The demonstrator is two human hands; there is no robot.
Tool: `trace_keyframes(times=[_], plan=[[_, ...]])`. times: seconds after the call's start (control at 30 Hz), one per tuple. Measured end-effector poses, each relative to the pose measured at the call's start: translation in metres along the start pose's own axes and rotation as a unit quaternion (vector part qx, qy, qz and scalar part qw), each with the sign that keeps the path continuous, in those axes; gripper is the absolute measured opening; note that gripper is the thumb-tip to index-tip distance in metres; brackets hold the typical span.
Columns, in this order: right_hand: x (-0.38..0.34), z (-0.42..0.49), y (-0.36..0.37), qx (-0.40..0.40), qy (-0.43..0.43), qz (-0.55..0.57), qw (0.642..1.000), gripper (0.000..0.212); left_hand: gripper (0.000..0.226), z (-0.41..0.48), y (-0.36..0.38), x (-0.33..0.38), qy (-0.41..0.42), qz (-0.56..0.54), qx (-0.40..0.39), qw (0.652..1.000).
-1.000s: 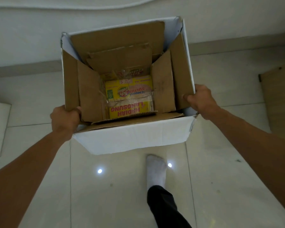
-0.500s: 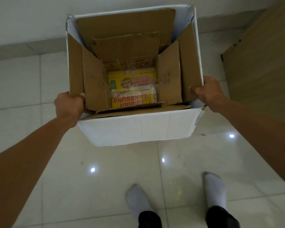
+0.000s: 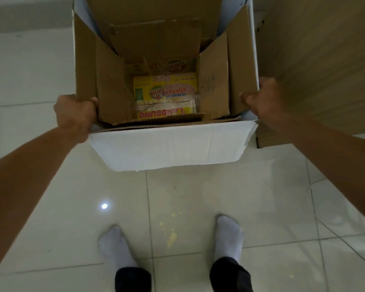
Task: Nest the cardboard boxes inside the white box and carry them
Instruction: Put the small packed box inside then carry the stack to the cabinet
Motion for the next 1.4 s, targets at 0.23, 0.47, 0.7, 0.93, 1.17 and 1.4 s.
trace_keyframes(times=[0.23, 0.47, 0.7, 0.93, 1.17, 1.4], plan=[[0.012, 0.022, -0.026, 0.078, -0.004, -0.108, 0.991, 0.051, 0.028, -0.014, 0.029, 0.037, 0.004, -0.004, -0.020, 1.000], [0.018, 0.019, -0.057, 0.132, -0.035, -0.205, 0.969, 0.060, 0.013, -0.032, 0.058, 0.069, 0.032, -0.038, -0.041, 0.998], [0.017, 0.012, -0.059, 0.110, -0.038, -0.169, 0.979, 0.057, 0.010, -0.037, 0.066, 0.078, 0.059, -0.017, -0.057, 0.997], [0.022, 0.003, -0.060, 0.095, -0.056, -0.194, 0.975, 0.045, 0.020, -0.033, 0.066, 0.080, 0.059, -0.011, -0.080, 0.995], [0.021, -0.013, -0.056, 0.089, -0.076, -0.231, 0.966, 0.052, 0.026, -0.026, 0.061, 0.076, 0.051, -0.024, -0.126, 0.990], [0.021, -0.014, -0.061, 0.094, -0.091, -0.209, 0.969, 0.032, 0.030, -0.023, 0.064, 0.078, 0.049, -0.029, -0.153, 0.987]])
Point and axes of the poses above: each hand's wrist, its own z-axis towards the middle knuckle, its own y-axis out of the palm, x = y × z, the point moved 1 cm from there along z, towards the middle knuckle, and after that the axes turned 14 degrees about y, right-handed, at the moved point
